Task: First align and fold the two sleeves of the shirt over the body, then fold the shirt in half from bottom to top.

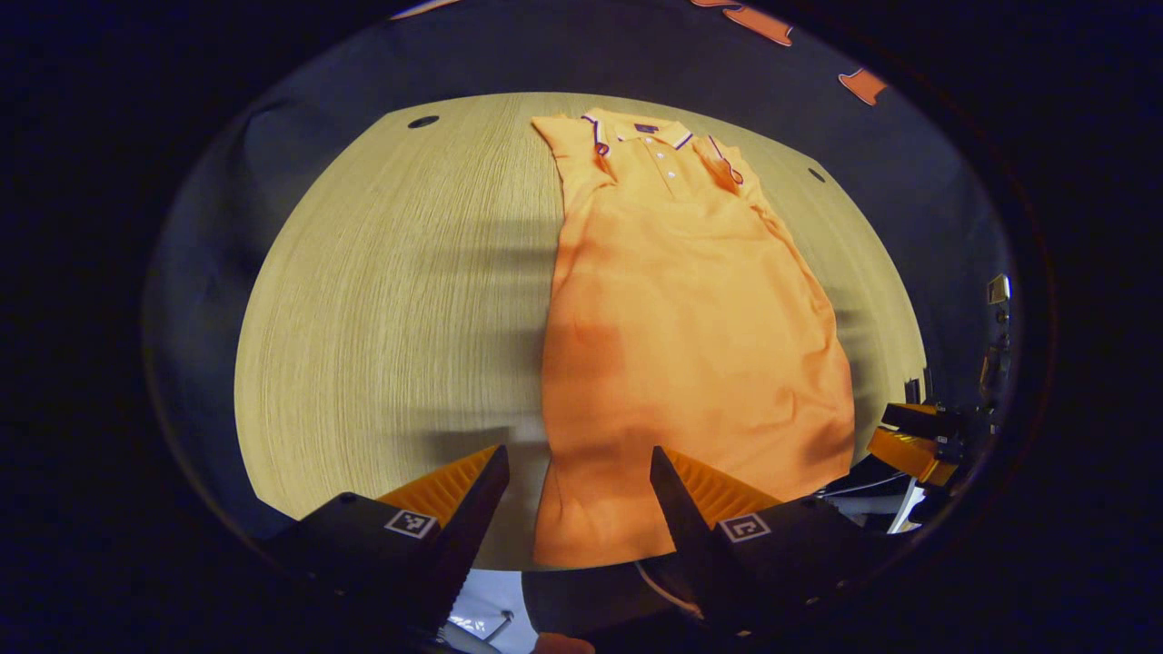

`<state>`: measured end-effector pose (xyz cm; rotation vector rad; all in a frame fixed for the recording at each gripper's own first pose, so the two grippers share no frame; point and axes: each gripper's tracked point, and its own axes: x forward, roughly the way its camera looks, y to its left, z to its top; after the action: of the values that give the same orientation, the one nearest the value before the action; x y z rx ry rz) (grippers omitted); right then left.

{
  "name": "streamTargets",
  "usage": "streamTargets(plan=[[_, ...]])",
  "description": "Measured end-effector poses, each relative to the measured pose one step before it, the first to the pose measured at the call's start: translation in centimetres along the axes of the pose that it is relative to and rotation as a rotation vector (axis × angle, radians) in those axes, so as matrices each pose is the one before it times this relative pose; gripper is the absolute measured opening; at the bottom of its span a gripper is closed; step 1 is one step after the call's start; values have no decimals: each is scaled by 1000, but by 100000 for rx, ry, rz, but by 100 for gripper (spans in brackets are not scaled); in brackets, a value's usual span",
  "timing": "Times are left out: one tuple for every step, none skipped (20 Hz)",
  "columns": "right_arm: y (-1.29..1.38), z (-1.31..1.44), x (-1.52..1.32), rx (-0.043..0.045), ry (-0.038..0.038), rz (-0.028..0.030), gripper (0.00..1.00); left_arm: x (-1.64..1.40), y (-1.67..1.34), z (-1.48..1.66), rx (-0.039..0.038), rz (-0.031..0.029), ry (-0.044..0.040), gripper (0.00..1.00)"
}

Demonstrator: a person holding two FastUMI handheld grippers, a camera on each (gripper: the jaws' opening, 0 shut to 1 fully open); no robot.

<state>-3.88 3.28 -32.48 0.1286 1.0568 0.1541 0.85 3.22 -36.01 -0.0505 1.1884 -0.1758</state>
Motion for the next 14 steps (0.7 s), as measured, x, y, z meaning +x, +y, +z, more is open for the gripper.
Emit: streamTargets(plan=[[123, -500, 217, -683, 1008, -14, 99, 147, -20, -713, -222, 589, 1310, 96], [108, -425, 209, -435, 1238, 37, 99, 122, -93, -817, 117, 98, 1074, 97], [230, -496, 252, -453, 1294, 498, 99, 136, -83, -805, 780, 433, 1235, 97], [187, -540, 333, -456, 1552, 80, 99, 217, -5, -777, 1224, 738, 1146, 97], [110, -449, 115, -670, 1196, 306, 99, 223, -4, -642, 1402, 843, 1261, 96], [112, -368, 248, -598, 1367, -310, 99, 175, 46, -548, 1264, 786, 1088, 96], [-20, -359, 252, -427, 1187, -239, 99, 250, -12, -360, 926, 429, 893, 96], [43, -75, 210, -169, 853, -508, 99, 116, -20, -316, 153, 107, 679, 96], [151, -238, 202, 148, 823, -187, 99, 205, 76, -146, -481, 282, 667, 96], [147, -155, 207, 101, 990, -160, 99, 239, 263, -322, -728, 369, 1040, 97], [41, -251, 210, 42, 951, -164, 99, 215, 235, -151, -525, 676, 734, 97], [-17, -50, -44, -904, 554, -994, 99, -89, 182, 92, 63, 664, -329, 97], [213, 60, 153, -563, -93, 153, 99, -56, -80, -23, 598, -182, -175, 95], [-107, 151, 0, -138, -161, -792, 98, 134, 101, -147, 713, 1012, 14, 94]])
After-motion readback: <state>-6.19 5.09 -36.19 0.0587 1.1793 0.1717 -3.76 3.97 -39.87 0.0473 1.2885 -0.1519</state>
